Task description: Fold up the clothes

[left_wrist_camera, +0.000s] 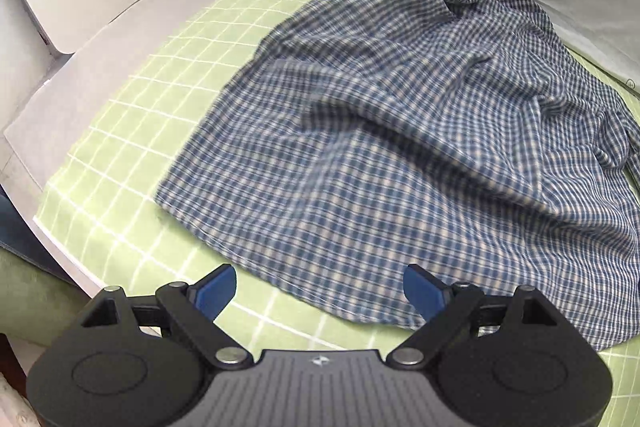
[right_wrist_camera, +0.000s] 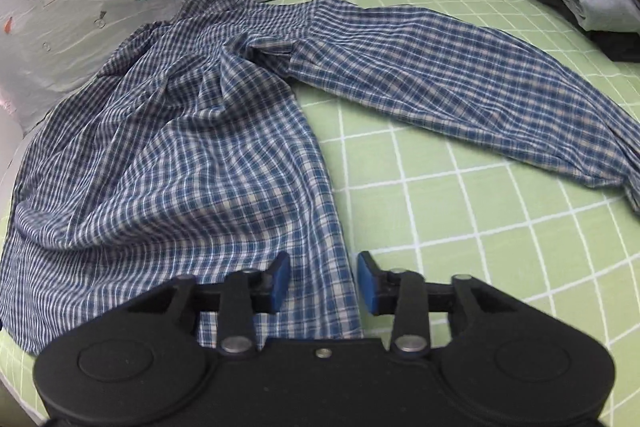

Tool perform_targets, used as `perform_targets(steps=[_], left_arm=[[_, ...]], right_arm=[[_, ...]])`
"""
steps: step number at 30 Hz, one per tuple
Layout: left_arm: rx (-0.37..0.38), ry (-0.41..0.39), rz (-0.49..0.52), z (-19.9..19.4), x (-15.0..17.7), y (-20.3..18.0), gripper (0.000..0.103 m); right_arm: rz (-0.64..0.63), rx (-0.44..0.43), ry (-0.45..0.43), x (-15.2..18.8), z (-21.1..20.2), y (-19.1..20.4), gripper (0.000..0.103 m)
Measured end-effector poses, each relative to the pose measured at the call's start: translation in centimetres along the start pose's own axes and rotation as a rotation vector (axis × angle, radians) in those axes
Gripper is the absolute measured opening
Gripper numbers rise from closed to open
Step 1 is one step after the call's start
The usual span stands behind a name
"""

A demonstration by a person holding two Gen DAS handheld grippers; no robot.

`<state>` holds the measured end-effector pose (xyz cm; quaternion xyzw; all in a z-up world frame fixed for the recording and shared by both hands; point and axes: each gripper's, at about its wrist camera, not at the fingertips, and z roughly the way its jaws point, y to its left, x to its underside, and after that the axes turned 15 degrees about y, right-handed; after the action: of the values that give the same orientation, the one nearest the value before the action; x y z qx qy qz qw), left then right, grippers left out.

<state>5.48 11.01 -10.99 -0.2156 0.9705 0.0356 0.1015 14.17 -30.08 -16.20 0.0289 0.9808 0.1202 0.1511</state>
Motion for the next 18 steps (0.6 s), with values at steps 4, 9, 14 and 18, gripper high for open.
perform_targets(steps=[4,9,14,18], left_arm=[[0.001,-0.013,0.012,0.6,-2.4,3.8,0.091],[0.021,-0.037,0.007,1.6,-5.6,8.2,0.091],[0.032,-0.039,0.029,2.6,-7.9,10.9,0.091],[0.052,-0.032,0.035,3.0,-8.7,11.9,0.091]], right_arm=[[0.114,0.060,-0.051,1.9,-1.1,0.5,0.001],[0.163,0.273,-0.086,5.3,-3.3,1.7,0.000],[0.205,0.407,-0.030,7.0,-3.0,2.3,0.005],[0.189,0.470,-0.073,6.1,-3.5,5.7,0.057]])
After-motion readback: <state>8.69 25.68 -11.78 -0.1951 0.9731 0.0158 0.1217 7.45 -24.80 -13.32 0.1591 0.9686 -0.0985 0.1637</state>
